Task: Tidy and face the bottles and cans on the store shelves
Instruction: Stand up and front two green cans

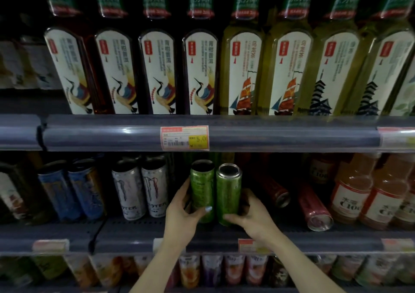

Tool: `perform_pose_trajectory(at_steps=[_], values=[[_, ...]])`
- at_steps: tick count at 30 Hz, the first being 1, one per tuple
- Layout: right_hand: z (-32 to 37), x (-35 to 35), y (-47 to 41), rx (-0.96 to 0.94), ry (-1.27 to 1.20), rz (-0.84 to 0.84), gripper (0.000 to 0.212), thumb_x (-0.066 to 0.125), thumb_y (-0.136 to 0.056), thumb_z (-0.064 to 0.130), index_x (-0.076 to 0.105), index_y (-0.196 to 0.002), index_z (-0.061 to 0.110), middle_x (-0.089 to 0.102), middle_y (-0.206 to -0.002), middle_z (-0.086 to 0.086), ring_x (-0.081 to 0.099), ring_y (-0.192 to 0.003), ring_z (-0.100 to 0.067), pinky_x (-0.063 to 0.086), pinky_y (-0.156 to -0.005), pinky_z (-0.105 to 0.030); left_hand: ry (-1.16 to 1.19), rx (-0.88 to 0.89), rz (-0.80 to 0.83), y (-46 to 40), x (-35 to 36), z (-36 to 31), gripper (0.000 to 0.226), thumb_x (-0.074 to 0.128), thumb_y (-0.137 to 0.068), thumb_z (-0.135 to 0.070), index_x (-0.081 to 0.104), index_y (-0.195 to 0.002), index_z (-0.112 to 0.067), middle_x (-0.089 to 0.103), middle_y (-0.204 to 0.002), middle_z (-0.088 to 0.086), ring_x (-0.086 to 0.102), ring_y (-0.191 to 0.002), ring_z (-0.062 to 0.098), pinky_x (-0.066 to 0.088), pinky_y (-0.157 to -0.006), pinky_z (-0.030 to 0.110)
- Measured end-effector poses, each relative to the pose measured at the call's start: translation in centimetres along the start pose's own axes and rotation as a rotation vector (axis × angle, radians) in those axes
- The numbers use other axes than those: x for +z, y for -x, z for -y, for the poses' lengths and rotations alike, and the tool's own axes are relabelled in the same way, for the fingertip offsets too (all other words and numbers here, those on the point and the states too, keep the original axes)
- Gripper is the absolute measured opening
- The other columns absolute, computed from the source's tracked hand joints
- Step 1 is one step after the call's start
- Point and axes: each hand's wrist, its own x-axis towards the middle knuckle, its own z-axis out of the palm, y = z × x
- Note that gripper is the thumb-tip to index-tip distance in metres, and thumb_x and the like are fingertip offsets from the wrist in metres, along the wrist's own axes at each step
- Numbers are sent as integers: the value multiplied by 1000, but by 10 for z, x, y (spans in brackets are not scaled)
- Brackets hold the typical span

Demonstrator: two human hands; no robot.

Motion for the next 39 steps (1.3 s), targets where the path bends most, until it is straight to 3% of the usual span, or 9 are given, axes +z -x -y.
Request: perform_pose_trajectory(at_steps=[7, 10, 15, 20, 26, 30, 39], values=[[3, -2, -12, -47, 71, 23, 72, 83, -66, 22, 45, -127, 20, 58, -124, 3, 53, -116, -12, 43, -100, -31, -126, 33, -84, 6, 4, 1, 87, 80, -70, -13, 35, -138, -43, 59, -125, -19, 56, -113, 0, 50, -97, 36], [4, 3, -17, -60, 77, 31, 72, 81, -67, 25, 43, -128, 24, 54, -118, 11, 50, -112, -6, 38, -92, -21, -171, 63, -147, 2, 8, -1, 86, 78, -72, -11, 34, -139, -40, 59, -126, -12, 56, -116, 7, 50, -97, 37], [6, 14, -30, -47, 68, 45, 70, 81, -68, 27, 43, -127, 27, 51, -113, 15, 49, -109, -5, 38, -90, -21, -214, 96, -215, -8, 8, -1, 79, 76, -74, -6, 38, -138, -32, 62, -119, -10, 58, -113, 9, 49, -93, 29], [8, 21, -42, -66, 85, 25, 64, 77, -73, 29, 45, -128, 24, 51, -112, 14, 48, -103, -1, 37, -80, -13, -238, 78, -231, -19, 7, 0, 78, 75, -74, -5, 38, -139, -23, 56, -119, -12, 54, -115, 10, 44, -97, 30], [11, 25, -55, -84, 104, 2, 56, 73, -78, 24, 47, -128, 22, 60, -124, 0, 54, -108, -9, 39, -87, -21, -253, 68, -255, -34, 9, 6, 78, 75, -74, -4, 37, -140, -22, 53, -122, -12, 49, -119, 10, 38, -98, 26], [10, 25, -59, -95, 116, 4, 53, 72, -79, 24, 48, -127, 23, 61, -124, 0, 53, -106, -6, 38, -86, -19, -295, 61, -274, -42, 11, 10, 77, 74, -75, -5, 37, -140, -22, 56, -131, 1, 49, -123, 18, 37, -96, 26], [10, 26, -59, -77, 180, 7, 54, 70, -81, 23, 48, -130, 17, 60, -127, -5, 55, -117, -20, 41, -92, -24, -352, 62, -235, -42, 11, 8, 76, 74, -76, -7, 35, -141, -17, 57, -132, 7, 52, -122, 23, 39, -96, 28]])
